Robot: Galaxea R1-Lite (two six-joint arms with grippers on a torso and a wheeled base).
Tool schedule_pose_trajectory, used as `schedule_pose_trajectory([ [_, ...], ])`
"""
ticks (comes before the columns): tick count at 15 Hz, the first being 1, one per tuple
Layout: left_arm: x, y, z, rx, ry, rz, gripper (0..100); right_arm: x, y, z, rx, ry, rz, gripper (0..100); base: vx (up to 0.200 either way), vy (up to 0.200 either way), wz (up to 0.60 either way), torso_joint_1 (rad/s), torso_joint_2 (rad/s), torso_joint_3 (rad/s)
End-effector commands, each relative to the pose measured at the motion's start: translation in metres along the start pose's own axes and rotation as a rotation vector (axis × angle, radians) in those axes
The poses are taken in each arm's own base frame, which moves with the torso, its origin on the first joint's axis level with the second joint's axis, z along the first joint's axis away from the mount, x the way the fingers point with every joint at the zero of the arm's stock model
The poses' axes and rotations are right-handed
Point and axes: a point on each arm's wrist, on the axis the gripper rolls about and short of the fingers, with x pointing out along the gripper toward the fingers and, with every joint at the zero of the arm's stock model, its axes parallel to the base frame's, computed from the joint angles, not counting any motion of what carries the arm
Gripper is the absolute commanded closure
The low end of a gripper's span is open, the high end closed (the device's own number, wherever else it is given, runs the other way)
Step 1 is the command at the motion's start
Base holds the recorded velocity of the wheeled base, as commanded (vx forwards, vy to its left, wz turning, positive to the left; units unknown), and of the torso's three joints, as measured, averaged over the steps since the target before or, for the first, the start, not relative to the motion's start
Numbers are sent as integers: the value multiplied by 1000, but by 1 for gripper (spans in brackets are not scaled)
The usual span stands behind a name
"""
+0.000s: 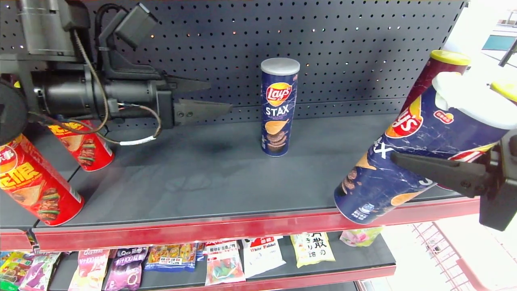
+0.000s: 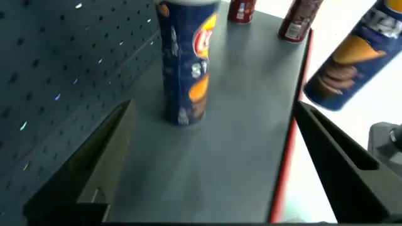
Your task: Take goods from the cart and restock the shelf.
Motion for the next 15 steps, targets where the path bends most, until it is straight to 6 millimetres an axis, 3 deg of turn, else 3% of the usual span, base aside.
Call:
schedule_pose_trajectory([
  [1,37,19,-14,-25,26,-44,0,2,0,-1,1,6,1,100,0,0,0,0,0,0],
  [8,79,30,-11,-3,4,-85,0,2,-1,-2,2,8,-3,100,0,0,0,0,0,0],
  [13,93,38,-10,4,-8,-81,0,1,-1,-1,1,6,-3,100,0,0,0,0,0,0],
  [15,101,32,-11,-18,0,-83,0,1,0,-1,1,5,-4,100,0,0,0,0,0,0],
])
